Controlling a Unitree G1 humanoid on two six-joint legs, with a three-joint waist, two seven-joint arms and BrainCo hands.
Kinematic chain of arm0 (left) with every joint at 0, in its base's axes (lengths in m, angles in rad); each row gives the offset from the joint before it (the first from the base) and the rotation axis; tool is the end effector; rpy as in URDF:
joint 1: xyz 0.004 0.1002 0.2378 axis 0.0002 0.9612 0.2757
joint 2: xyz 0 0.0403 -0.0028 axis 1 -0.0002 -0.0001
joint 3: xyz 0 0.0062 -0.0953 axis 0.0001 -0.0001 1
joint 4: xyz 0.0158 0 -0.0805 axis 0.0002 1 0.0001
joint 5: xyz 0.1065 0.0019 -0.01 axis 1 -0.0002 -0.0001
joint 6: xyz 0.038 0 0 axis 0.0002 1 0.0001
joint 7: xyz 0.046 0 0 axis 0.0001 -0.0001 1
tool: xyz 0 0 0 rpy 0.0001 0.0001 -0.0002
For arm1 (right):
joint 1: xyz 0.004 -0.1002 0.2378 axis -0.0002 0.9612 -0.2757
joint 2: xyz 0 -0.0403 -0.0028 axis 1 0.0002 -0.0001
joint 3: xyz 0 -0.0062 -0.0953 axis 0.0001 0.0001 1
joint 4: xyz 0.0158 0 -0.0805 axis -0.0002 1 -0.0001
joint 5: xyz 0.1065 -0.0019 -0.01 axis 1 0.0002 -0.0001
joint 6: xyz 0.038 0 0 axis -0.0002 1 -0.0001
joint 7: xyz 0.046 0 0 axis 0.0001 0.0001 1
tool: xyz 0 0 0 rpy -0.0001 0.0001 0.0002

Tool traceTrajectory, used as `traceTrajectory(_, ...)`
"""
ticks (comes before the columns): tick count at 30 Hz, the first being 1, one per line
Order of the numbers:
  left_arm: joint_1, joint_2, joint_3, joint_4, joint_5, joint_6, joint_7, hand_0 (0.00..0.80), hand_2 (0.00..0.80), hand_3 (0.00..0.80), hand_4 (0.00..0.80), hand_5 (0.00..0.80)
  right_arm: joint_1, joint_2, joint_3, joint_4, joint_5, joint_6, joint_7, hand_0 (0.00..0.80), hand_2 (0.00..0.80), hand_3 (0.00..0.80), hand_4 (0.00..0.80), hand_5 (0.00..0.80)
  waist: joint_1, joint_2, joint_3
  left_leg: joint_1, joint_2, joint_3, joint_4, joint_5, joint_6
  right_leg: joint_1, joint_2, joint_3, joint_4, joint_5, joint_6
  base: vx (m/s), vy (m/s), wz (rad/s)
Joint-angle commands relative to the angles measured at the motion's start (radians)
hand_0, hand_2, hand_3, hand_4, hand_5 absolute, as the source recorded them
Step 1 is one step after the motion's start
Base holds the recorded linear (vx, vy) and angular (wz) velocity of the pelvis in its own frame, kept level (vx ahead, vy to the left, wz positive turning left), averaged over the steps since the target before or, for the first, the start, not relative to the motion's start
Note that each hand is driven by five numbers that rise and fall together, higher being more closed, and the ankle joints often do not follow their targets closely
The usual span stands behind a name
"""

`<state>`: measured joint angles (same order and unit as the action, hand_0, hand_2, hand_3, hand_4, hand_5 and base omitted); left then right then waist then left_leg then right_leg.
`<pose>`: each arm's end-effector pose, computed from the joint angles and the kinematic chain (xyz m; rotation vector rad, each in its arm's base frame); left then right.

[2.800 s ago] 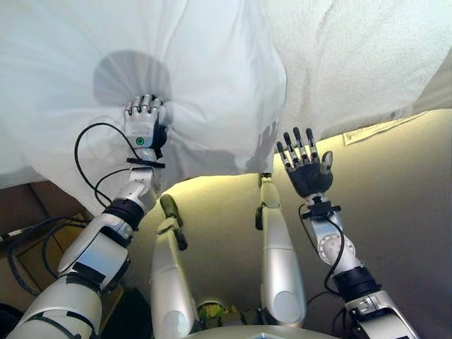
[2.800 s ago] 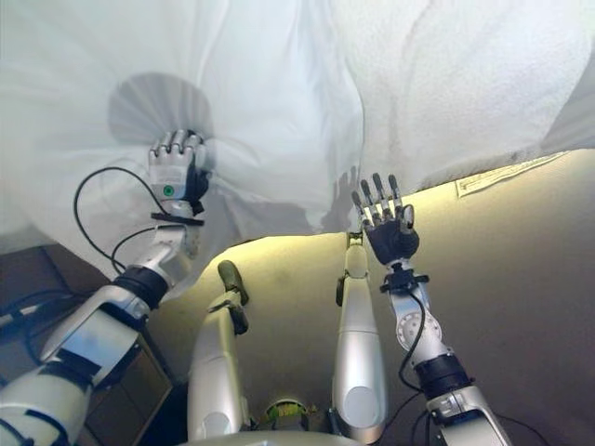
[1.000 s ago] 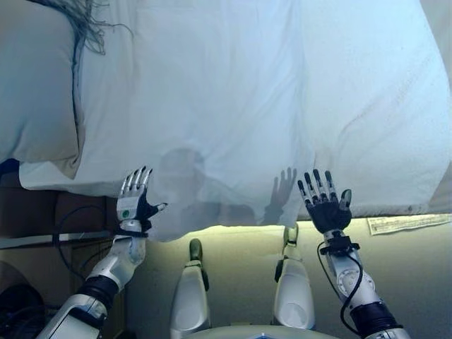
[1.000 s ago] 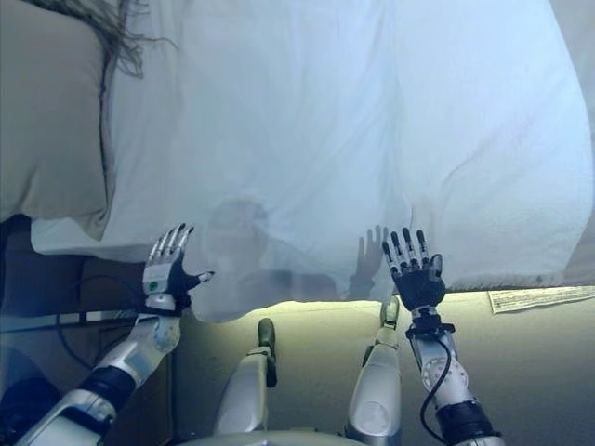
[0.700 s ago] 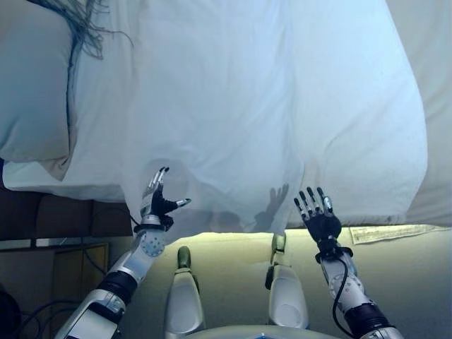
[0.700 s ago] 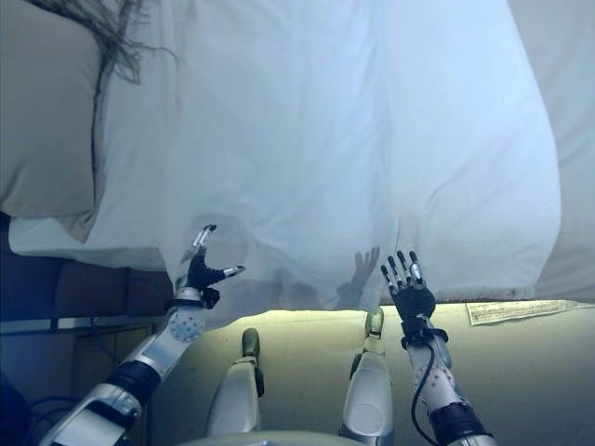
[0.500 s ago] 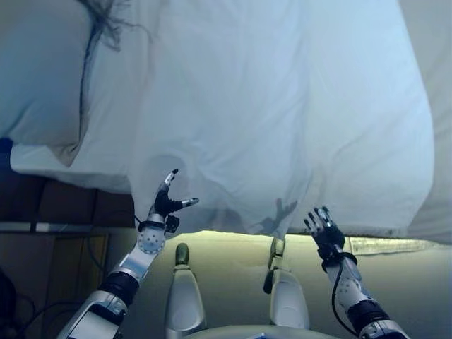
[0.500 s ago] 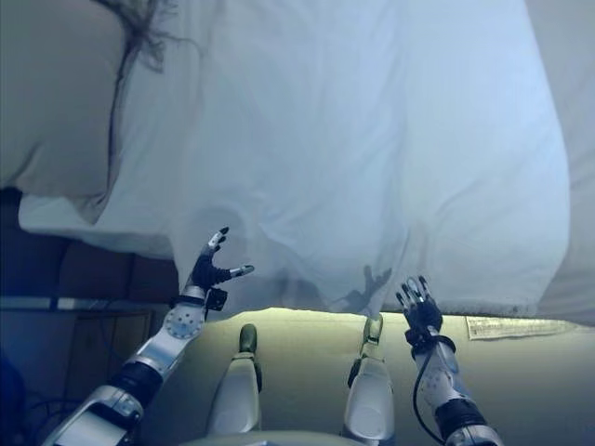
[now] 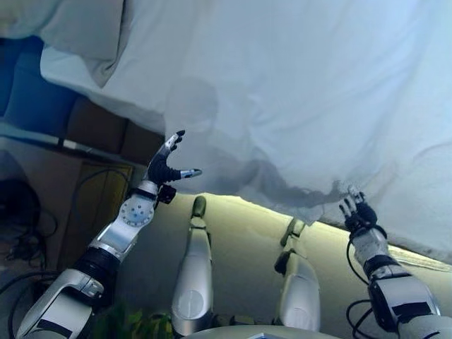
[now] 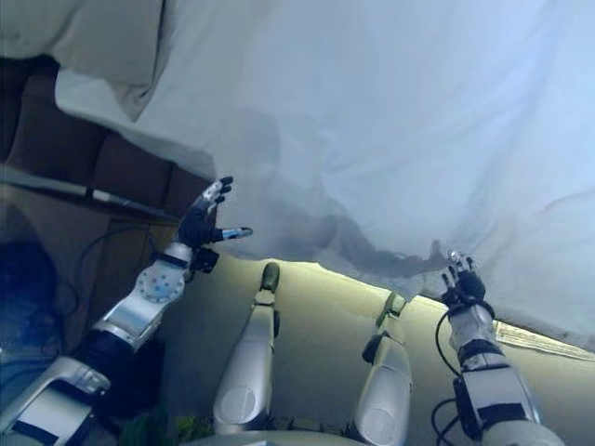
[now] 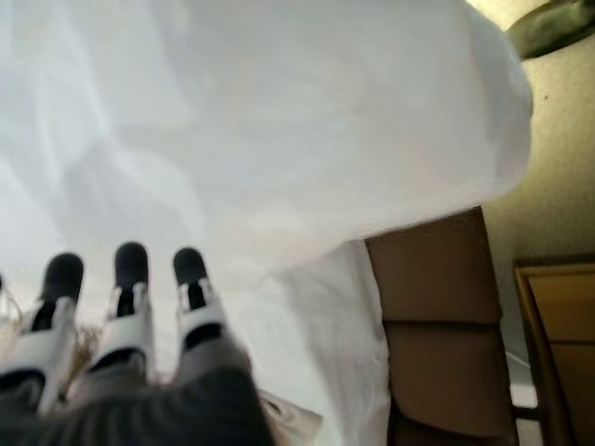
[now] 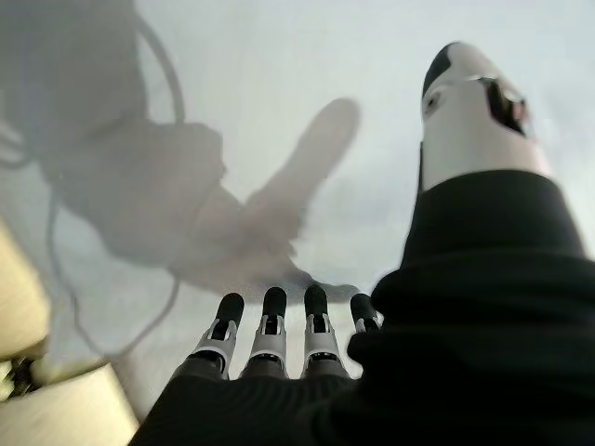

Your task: Make the bed neatly

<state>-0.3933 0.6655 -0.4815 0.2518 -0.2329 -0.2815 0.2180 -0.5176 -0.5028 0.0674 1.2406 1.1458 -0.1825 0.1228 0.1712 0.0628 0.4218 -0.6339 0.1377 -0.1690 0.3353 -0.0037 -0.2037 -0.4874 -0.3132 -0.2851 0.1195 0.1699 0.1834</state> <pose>0.2645 0.1882 0.0952 0.4741 -0.2823 -0.1953 0.2443 -0.2995 0.0065 0.5823 0.2631 -0.5168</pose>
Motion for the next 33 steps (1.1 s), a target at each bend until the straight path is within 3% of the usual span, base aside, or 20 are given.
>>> traceTrajectory(1, -0.002, 0.050, 0.026, -0.088, -0.029, -0.034, 0.016, 0.000, 0.000, 0.000, 0.000, 0.000, -0.007, -0.091, -0.038, 0.031, -0.034, 0.046, -0.039, 0.000, 0.000, 0.000, 0.000, 0.000, 0.018, 0.004, -0.031, -0.114, -0.051, 0.029, -0.009, 0.082, 0.095, -0.065, -0.059, 0.071, 0.085, -0.040, 0.048, -0.039, 0.064, 0.13)
traceTrajectory(10, -0.015, 0.050, -0.005, -0.147, -0.063, -0.041, 0.074, 0.000, 0.000, 0.000, 0.000, 0.000, -0.079, -0.142, -0.017, 0.104, -0.147, 0.105, 0.004, 0.000, 0.000, 0.000, 0.000, 0.000, 0.022, 0.043, -0.027, -0.195, -0.083, 0.031, 0.030, 0.094, 0.109, -0.204, -0.081, 0.127, 0.168, -0.051, 0.043, -0.014, 0.070, 0.12)
traceTrajectory(11, -0.019, 0.050, -0.004, -0.155, -0.068, -0.039, 0.073, 0.000, 0.000, 0.000, 0.000, 0.000, -0.084, -0.139, -0.009, 0.105, -0.177, 0.116, -0.002, 0.147, 0.147, 0.147, 0.147, 0.147, 0.023, 0.046, -0.027, -0.204, -0.086, 0.033, 0.033, 0.095, 0.111, -0.220, -0.085, 0.132, 0.177, -0.052, 0.043, 0.005, 0.052, 0.04)
traceTrajectory(13, -0.021, 0.051, -0.005, -0.160, -0.070, -0.042, 0.073, 0.000, 0.000, 0.000, 0.000, 0.000, -0.093, -0.141, 0.002, 0.110, -0.212, 0.129, -0.013, 0.800, 0.800, 0.800, 0.800, 0.800, 0.024, 0.051, -0.029, -0.215, -0.090, 0.036, 0.037, 0.095, 0.112, -0.237, -0.089, 0.138, 0.186, -0.053, 0.044, 0.005, 0.052, 0.02)
traceTrajectory(24, -0.014, 0.035, -0.015, -0.167, -0.087, -0.040, 0.097, 0.000, 0.000, 0.000, 0.000, 0.000, -0.119, -0.132, 0.031, 0.139, -0.267, 0.206, -0.040, 0.800, 0.800, 0.800, 0.800, 0.800, 0.021, 0.064, -0.043, -0.228, -0.092, 0.044, 0.059, 0.087, 0.115, -0.277, -0.089, 0.151, 0.231, -0.063, 0.036, 0.015, 0.028, 0.03)
traceTrajectory(33, -0.002, 0.021, -0.019, -0.147, -0.085, -0.055, 0.113, 0.000, 0.000, 0.000, 0.000, 0.000, -0.041, -0.070, 0.037, 0.163, -0.333, 0.280, -0.045, 0.800, 0.800, 0.800, 0.800, 0.800, 0.002, 0.043, -0.065, -0.201, -0.077, 0.055, 0.045, 0.080, 0.112, -0.260, -0.062, 0.160, 0.229, -0.070, 0.031, 0.002, 0.001, 0.00)
